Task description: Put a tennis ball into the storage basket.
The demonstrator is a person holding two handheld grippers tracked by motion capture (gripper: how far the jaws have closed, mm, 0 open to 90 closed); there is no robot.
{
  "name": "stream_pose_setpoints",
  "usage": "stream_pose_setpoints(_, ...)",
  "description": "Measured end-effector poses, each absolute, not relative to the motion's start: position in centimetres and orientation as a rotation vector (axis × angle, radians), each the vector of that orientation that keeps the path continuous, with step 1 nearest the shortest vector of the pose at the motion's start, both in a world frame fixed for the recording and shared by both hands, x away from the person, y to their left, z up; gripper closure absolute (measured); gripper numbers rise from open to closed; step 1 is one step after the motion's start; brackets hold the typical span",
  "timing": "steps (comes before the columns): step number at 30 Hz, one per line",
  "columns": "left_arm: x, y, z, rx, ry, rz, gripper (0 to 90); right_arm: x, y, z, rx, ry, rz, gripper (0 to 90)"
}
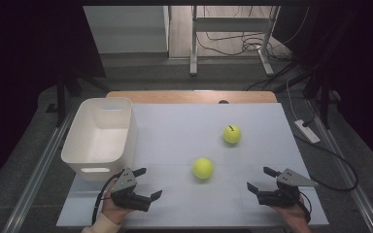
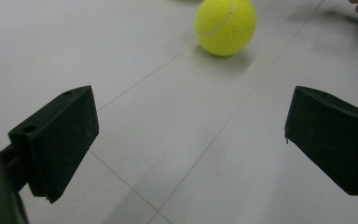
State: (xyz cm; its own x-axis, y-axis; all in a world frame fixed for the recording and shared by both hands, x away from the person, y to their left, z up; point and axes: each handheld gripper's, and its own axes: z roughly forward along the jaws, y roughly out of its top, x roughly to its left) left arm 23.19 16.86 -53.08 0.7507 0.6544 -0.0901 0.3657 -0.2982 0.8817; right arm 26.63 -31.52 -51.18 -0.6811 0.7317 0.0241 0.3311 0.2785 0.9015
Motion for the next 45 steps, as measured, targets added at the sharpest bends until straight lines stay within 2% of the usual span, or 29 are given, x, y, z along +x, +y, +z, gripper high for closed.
stream_pose_setpoints(45,23.18,16.57,-52.48,1.91,0.776,0.356,4.6,26.63,-31.35,-51.34,0.961,2.165,1.365,11.4)
